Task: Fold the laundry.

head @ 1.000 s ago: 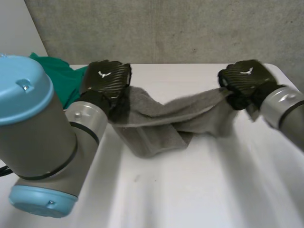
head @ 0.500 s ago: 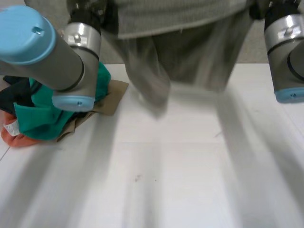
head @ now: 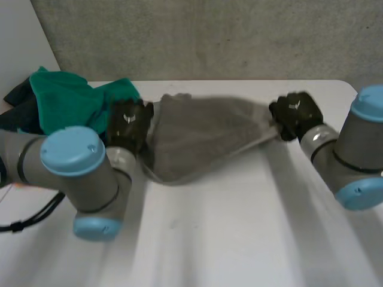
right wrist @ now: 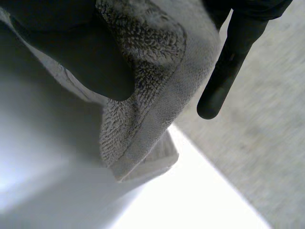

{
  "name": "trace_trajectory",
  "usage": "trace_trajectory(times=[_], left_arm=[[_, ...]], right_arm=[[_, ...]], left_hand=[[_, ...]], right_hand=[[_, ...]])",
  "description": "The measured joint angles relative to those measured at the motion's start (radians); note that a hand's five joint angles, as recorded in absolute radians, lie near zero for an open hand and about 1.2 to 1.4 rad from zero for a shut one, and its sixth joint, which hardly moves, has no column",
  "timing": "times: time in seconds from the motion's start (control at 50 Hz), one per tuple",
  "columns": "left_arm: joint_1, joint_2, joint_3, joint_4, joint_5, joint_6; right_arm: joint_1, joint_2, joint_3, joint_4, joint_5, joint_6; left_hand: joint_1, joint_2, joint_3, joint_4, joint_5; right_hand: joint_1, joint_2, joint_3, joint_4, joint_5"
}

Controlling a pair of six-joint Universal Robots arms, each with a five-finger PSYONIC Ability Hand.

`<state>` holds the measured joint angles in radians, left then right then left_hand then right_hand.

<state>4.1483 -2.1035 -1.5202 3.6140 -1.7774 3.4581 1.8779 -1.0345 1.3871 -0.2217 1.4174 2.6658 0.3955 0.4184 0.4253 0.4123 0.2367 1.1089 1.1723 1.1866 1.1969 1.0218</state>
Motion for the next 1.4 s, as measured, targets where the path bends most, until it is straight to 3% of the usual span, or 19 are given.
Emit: trace_trajectory(times=[0.06,0.18,0.24,0.34,0.42,0.52,0.62,0.76,1.12,1.18,1.28,1.4], left_arm=[[0.002,0.025,-0.051,-0.055,0.008,0.000],[0.028,0.117,-0.103,-0.127,0.029,0.000],[0.075,0.171,-0.127,-0.146,0.084,0.004],[0.183,0.205,-0.158,-0.150,0.255,0.031],[0.285,0.189,-0.175,-0.145,0.444,0.099],[0.347,0.129,-0.169,-0.138,0.578,0.189],[0.376,0.013,-0.101,-0.135,0.640,0.313],[0.377,-0.163,0.057,-0.135,0.654,0.400],[0.319,-0.373,0.341,-0.139,0.700,0.389],[0.309,-0.403,0.374,-0.141,0.700,0.388],[0.300,-0.425,0.415,-0.135,0.686,0.389],[0.288,-0.302,0.411,-0.111,0.594,0.380]], right_arm=[[-0.004,0.005,0.036,0.032,-0.001,-0.029],[-0.011,-0.001,0.069,0.068,-0.003,-0.064],[-0.019,-0.004,0.075,0.082,-0.002,-0.070],[-0.033,-0.008,0.073,0.088,0.001,-0.069],[-0.038,-0.010,0.070,0.089,0.004,-0.068],[-0.038,-0.010,0.070,0.088,0.005,-0.067],[-0.038,-0.009,0.073,0.089,0.005,-0.066],[-0.039,-0.009,0.082,0.091,0.005,-0.068],[-0.041,-0.009,0.095,0.091,0.002,-0.069],[-0.042,-0.009,0.094,0.091,0.002,-0.069],[-0.050,-0.009,0.085,0.092,0.005,-0.069],[-0.089,-0.047,0.048,0.116,0.010,-0.077]], left_hand=[[-0.125,-0.143,-0.149,-0.145,-0.152],[-0.147,-0.175,-0.174,-0.173,-0.176],[-0.147,-0.175,-0.174,-0.173,-0.176],[-0.144,-0.171,-0.171,-0.170,-0.169],[-0.091,-0.117,-0.128,-0.111,-0.105],[-0.045,-0.067,-0.073,-0.058,-0.054],[0.030,0.003,-0.003,0.011,0.016],[0.106,0.084,0.078,0.096,0.099],[0.160,0.132,0.125,0.144,0.145],[0.260,0.229,0.214,0.231,0.228],[0.734,0.732,0.714,0.736,0.715],[0.734,0.774,0.762,0.784,0.727]], right_hand=[[0.000,0.000,0.000,0.000,0.000],[0.000,0.000,0.000,0.000,0.000],[0.000,0.000,0.000,0.000,0.000],[0.000,0.000,0.000,0.000,0.000],[0.000,0.000,0.000,0.000,0.000],[0.000,0.000,0.000,0.000,0.000],[0.000,0.000,0.000,0.000,0.000],[0.000,0.000,0.000,0.000,0.000],[0.000,0.000,0.000,0.000,0.000],[0.000,0.000,0.000,0.000,0.000],[0.000,0.000,0.000,0.000,0.000],[0.000,0.000,0.000,0.000,0.000]])
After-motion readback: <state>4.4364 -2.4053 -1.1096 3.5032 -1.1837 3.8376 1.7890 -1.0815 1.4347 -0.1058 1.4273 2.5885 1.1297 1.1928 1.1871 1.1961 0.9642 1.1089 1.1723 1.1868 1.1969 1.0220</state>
